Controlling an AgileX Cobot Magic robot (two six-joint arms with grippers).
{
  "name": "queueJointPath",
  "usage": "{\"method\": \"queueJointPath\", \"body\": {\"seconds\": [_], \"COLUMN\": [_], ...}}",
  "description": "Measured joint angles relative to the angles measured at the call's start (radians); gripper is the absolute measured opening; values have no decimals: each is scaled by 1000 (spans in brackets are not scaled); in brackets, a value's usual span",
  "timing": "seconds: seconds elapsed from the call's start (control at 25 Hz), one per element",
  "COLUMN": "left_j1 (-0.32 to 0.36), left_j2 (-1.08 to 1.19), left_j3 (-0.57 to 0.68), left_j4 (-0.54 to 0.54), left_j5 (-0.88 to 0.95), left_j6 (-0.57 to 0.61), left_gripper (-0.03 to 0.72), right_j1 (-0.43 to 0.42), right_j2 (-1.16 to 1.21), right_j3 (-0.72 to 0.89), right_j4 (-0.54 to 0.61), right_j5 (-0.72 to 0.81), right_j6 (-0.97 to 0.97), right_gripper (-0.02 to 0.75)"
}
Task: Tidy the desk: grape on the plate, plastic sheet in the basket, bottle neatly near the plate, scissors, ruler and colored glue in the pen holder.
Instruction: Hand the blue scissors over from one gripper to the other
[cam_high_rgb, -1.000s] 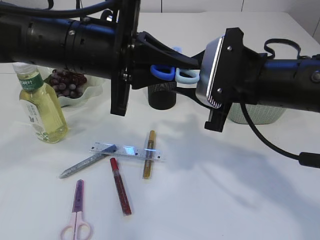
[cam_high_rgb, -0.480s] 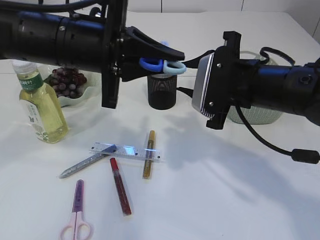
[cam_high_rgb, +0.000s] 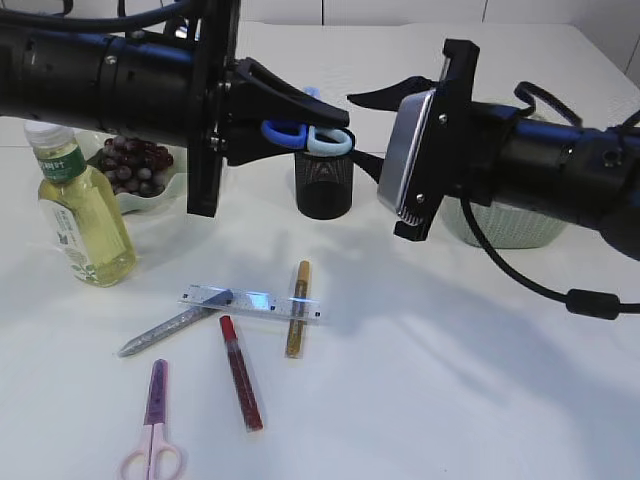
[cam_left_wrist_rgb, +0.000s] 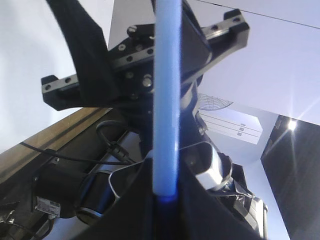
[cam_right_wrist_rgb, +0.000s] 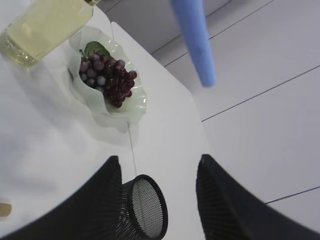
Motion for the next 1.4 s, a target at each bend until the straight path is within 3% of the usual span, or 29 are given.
{"method": "queueJointPath", "body": {"seconds": [0.36,0.72,1.4], "left_j1": [16,16,13], "left_j2": [0,0,36], "left_j3": [0,0,0], "left_j4": [2,2,2], "left_j5": [0,0,2], "left_j6": [0,0,0], "left_gripper": [44,44,44], "right_j1": [0,0,0], "right_j2": [2,2,2], "right_j3": [0,0,0], "right_j4": [81,43,-54], "right_j5": [-55,-141,-169], "right_j6": [-231,-244,-246], "right_gripper": [388,388,388]}}
